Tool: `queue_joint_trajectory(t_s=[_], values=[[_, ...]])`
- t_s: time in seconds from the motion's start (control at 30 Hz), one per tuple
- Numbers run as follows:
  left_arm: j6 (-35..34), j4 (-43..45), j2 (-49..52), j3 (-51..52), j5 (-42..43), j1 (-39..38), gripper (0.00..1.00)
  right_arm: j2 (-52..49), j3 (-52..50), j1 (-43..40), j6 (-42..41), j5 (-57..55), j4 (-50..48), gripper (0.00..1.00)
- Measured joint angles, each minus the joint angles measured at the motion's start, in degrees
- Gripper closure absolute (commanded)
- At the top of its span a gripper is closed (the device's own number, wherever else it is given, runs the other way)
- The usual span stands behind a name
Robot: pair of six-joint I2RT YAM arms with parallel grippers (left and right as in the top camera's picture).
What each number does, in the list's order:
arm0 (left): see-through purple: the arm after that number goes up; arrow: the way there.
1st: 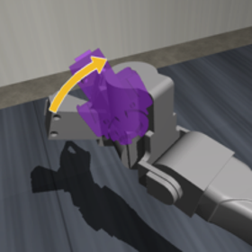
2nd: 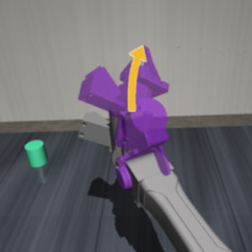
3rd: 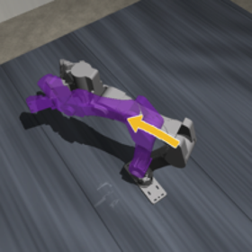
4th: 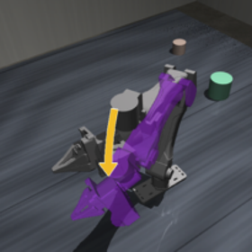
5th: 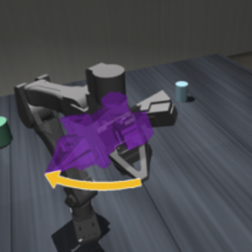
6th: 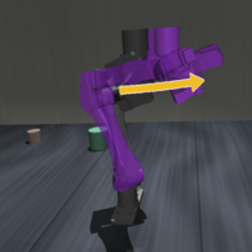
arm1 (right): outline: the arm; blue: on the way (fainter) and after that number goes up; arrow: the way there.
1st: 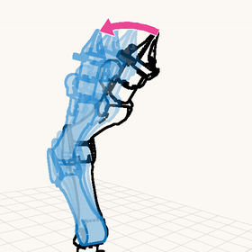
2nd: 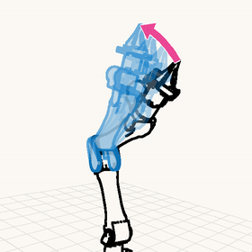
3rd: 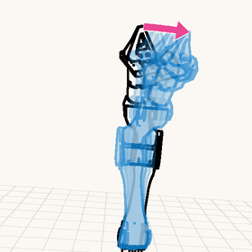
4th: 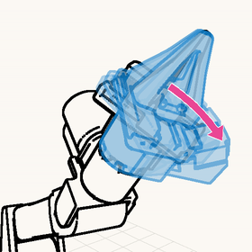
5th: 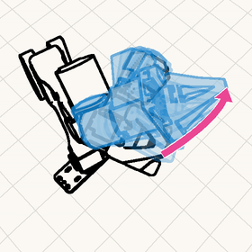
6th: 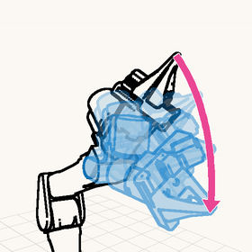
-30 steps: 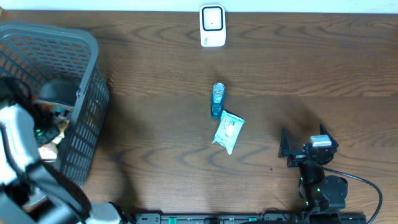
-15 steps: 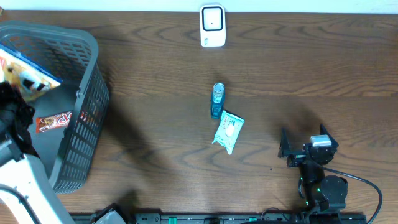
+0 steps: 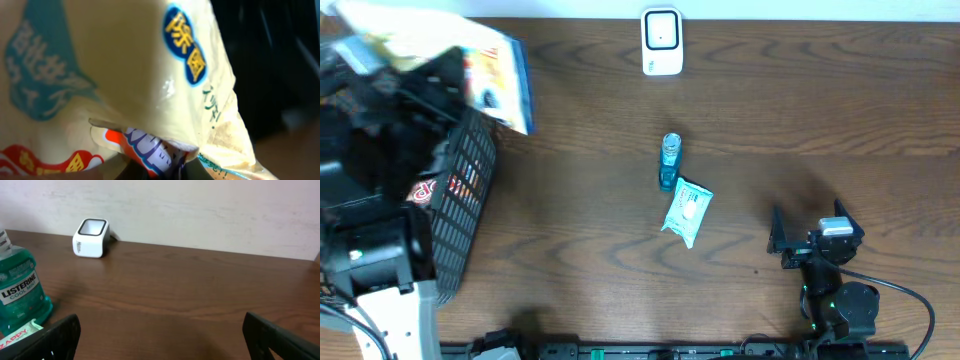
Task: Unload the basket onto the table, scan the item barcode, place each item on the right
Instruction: 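Lift the yellow wipes pack out and carry it toward the scanner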
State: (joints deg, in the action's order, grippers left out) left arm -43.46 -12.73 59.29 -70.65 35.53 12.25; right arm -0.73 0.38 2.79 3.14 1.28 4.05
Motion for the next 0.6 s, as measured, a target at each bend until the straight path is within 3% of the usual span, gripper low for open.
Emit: queue_joint_trajectory(t_s=[0.17,0.3,0.47,0.6], values=[[13.9,-7.8,0.1,0.0,-0.1,-13.0,0.93,0.0,0.0,0.0,0.0,0.0,0.0,0.01],[21.4,-17.3,1.8,0.0,-6.9,-21.7,0.93,0.0,0.0,0.0,0.0,0.0,0.0,0.01],[26.1,-29.8,8.9,0.0,-19.5,-30.1,0.93,0.0,0.0,0.0,0.0,0.0,0.0,0.01],[27.1,-32.7,15.4,0.0,-24.1,-32.8,0.93,0.0,0.0,0.0,0.0,0.0,0.0,0.01]])
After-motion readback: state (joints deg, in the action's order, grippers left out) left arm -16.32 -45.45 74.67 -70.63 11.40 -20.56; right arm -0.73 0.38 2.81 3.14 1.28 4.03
